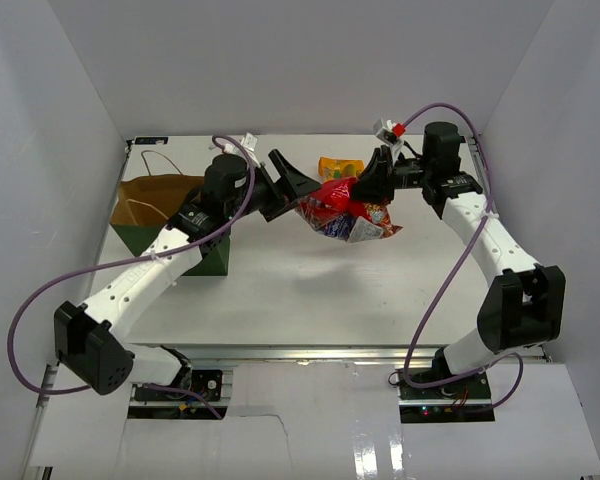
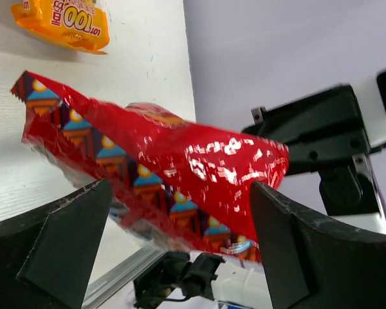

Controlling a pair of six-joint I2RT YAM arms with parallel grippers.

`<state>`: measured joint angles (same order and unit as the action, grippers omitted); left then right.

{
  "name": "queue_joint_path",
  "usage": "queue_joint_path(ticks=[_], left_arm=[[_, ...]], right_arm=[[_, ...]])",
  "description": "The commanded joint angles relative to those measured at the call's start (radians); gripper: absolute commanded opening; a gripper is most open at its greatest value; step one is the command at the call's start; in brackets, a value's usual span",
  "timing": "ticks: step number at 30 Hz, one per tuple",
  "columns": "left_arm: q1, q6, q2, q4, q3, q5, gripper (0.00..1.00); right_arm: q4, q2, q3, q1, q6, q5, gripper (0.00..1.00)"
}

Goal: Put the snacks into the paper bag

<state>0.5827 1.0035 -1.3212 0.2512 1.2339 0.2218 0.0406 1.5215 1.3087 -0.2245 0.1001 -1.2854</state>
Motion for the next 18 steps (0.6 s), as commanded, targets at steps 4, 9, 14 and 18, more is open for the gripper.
queue_joint_path(ticks=[4,9,14,18], left_arm=[[0.003,0.165,-0.075,0.028,0.079,-0.022,0.98],[0.003,0.305,-0.087,0.083,0.073,-0.012,0.98],[0.003,0.399,-0.122,0.144,0.085,0.039,0.98],[0.005,0.437,-0.168,0.166,0.087,0.090,0.98]], right_arm=[[-0.044,-0.086,0.029,0.002,0.038,-0.023,0.08],[0.008,-0.090,0.026,0.002,0.098,0.017,0.08],[0.056,-0.090,0.023,-0.001,0.162,0.070,0.08],[0.100,-0.095,0.020,-0.009,0.226,0.110,0.08]])
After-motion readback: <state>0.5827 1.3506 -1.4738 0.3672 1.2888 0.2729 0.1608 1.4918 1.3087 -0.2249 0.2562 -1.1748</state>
